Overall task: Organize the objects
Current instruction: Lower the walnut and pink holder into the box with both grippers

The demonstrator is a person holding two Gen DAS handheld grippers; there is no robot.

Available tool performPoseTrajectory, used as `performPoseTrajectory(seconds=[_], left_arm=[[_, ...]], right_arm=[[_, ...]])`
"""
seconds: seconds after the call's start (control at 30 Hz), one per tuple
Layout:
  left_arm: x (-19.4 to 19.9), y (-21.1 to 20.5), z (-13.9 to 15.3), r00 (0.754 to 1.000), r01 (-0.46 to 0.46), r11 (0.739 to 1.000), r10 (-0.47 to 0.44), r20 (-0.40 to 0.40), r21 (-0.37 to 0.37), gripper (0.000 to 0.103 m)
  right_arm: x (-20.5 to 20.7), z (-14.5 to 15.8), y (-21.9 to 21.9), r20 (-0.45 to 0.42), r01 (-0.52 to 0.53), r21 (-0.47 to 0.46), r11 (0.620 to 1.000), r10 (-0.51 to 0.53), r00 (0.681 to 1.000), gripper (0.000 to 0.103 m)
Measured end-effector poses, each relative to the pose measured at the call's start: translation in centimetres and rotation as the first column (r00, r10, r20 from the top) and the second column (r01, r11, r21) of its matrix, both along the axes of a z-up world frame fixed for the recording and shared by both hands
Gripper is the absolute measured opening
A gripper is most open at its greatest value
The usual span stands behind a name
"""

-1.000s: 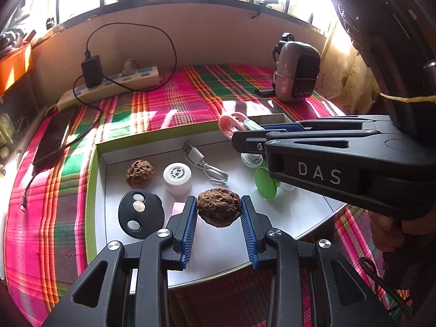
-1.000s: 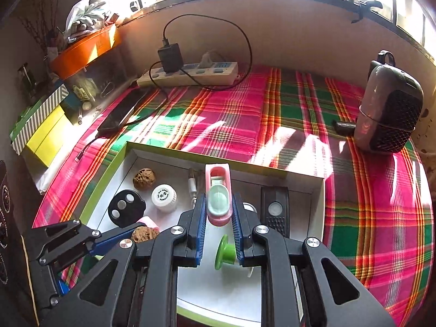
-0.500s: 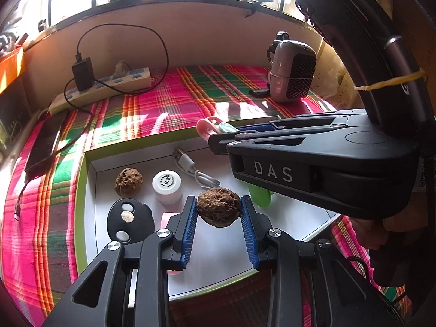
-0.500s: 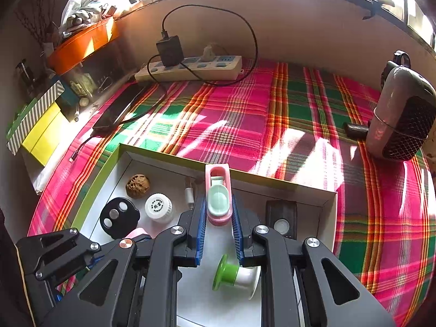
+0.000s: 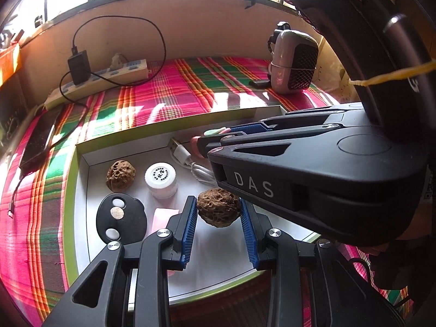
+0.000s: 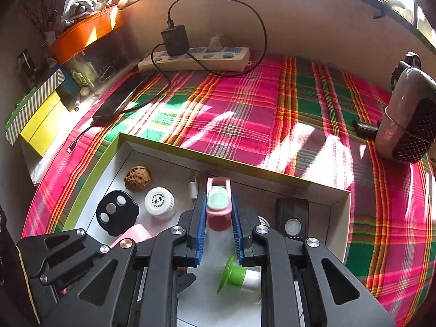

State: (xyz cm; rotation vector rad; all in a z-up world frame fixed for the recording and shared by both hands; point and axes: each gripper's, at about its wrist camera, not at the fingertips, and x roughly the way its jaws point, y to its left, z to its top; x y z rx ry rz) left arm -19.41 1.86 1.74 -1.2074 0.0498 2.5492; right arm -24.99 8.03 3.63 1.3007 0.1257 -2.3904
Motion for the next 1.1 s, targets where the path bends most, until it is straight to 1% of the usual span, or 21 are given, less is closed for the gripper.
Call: performPoseTrajectory(seconds=[0.47,1.1], left_arm=[[0.07,0.22,0.0,1.0,0.001,1.0,-0.001,-0.007,-0.007,0.03],[0.17,-0.04,-0.01,1.0,0.007,1.0,-0.008,-0.009,-0.012,0.03]], right_arm=[[-0.17,-0.75,0.32,0.021,0.01,-0.014,1.0,-0.01,1.0,0.019],[-0.17,-0.91,0.14,0.03,0.013,-0.02,1.0,-0.012,0.999,0.019]])
